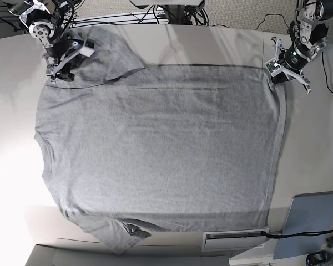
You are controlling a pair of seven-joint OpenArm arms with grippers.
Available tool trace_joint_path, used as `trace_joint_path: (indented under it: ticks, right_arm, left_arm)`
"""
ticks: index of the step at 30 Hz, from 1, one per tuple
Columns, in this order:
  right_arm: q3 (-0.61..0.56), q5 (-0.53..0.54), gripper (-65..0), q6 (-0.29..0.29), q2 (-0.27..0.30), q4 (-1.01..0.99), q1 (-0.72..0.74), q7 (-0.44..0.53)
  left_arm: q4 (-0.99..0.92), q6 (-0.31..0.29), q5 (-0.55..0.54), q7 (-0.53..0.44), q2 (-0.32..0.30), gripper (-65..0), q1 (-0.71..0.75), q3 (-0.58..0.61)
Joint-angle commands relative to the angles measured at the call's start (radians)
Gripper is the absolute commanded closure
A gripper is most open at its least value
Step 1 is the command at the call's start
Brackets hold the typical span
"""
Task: Fold the T-shirt properly
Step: 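Grasp the shirt's shoulder corners with both grippers and pull them taut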
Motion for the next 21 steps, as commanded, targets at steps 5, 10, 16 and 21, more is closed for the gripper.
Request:
trace_joint_path:
  ticks: [5,10,16,21]
  right_arm:
    - [-0.004,0.036,-28.5,0.039,0.008,-0.019,-0.003,0.016]
    - [-0.004,0.039,-26.9,0.039,0.002,-0.067,0.016,0.033]
    - [-0.004,0.039,-20.7,0.039,-0.037,-0.109,0.053,0.035]
    - [-0.004,0.04,0.0,0.038,-0.038,-0.108,0.055,-0.055]
  left_arm:
    - [-0.013,-0.061,0.034,0.067,-0.006,0.0,0.017,0.007]
    - [-0.013,-0.061,0.034,0.064,-0.006,0.0,0.017,0.007]
    - [-0.013,-0.061,0.034,0.064,-0.006,0.0,0.017,0.007]
    - [-0.013,-0.042,0.012,0.064,-0.015,0.0,0.018,0.007]
